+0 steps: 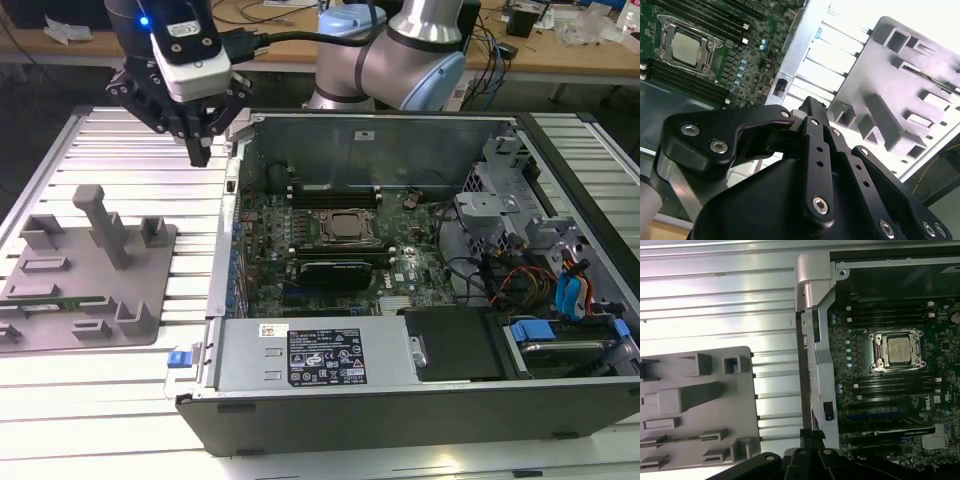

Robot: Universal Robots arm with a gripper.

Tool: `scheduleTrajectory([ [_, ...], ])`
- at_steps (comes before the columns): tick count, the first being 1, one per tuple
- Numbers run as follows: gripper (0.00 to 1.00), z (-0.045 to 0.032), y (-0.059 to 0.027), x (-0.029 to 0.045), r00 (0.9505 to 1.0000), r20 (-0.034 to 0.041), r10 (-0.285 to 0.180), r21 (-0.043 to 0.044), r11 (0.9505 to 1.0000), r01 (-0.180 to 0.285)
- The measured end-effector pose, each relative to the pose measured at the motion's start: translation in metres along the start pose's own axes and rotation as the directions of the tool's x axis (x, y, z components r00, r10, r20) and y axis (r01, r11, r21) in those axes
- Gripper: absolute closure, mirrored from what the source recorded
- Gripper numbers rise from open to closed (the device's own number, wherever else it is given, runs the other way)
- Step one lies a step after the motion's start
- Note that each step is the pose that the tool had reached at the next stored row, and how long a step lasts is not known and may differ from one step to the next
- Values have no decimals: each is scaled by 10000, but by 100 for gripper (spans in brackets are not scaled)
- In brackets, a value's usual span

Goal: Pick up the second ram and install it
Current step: 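Reach for the second ram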

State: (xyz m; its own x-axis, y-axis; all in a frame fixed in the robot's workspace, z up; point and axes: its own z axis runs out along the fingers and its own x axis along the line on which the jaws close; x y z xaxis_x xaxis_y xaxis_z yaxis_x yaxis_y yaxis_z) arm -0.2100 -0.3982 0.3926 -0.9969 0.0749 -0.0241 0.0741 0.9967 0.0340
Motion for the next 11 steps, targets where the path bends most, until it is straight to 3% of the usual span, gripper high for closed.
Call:
scheduleTrajectory([
  [7, 92, 2, -21, 289, 10000, 2, -1, 0, 10000, 1],
  [11, 92, 7, -31, 419, 10000, 3, 0, 0, 10000, 0],
])
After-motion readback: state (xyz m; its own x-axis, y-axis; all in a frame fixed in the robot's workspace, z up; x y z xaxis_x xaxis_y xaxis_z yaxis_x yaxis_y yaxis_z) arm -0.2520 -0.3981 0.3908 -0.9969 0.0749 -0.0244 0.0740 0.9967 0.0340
